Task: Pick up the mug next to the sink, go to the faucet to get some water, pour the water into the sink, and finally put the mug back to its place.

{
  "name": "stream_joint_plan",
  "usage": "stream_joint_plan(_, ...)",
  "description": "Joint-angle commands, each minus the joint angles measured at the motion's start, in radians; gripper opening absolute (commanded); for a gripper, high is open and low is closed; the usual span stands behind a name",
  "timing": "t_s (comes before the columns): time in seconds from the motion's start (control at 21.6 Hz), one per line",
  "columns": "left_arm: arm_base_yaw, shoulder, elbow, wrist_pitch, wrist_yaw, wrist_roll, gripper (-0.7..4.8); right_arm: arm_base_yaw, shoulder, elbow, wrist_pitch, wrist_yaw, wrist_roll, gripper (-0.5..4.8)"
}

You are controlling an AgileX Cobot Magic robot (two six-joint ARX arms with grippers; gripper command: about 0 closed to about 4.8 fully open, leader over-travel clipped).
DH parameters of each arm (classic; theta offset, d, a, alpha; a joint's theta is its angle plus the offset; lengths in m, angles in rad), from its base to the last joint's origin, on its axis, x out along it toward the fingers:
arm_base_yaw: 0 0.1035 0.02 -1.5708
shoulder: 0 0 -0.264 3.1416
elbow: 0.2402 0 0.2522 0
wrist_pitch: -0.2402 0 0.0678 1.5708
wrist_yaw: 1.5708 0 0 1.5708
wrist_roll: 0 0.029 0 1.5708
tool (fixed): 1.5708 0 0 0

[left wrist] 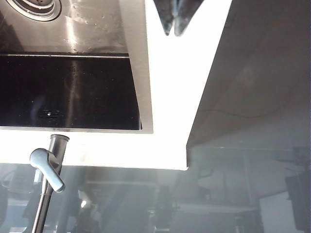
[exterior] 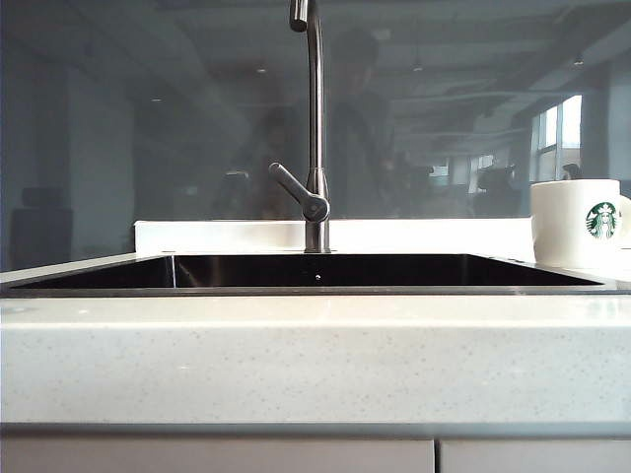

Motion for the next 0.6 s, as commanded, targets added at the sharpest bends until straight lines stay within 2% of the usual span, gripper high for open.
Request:
stream_joint_plan(0.05,0.000,0.000,0.003,0.012,-0.003,0.004,-0.06,0.001,-0.002,-0.004,0.018,-0.004,0.000,-0.09)
stream_joint_plan(0.42,0.000,0.000,0.003,0.050,0.001,-0.010,-0.05,0.006,-0.002,-0.003,0.030,-0.004,0.001,-0.09)
stream_joint_plan(0.51,0.000,0.000,0.003,0.102,0.018,-0.011,-0.06,0.005,-0.002,-0.003,0.095,0.006,0.031,-0.09)
stream_joint_plan(0.6,0.000,0.000,0.003,0.215,0.018,-0.011,-0.06,0.004,-0.002,0.002,0.200,0.074,0.077,-0.09)
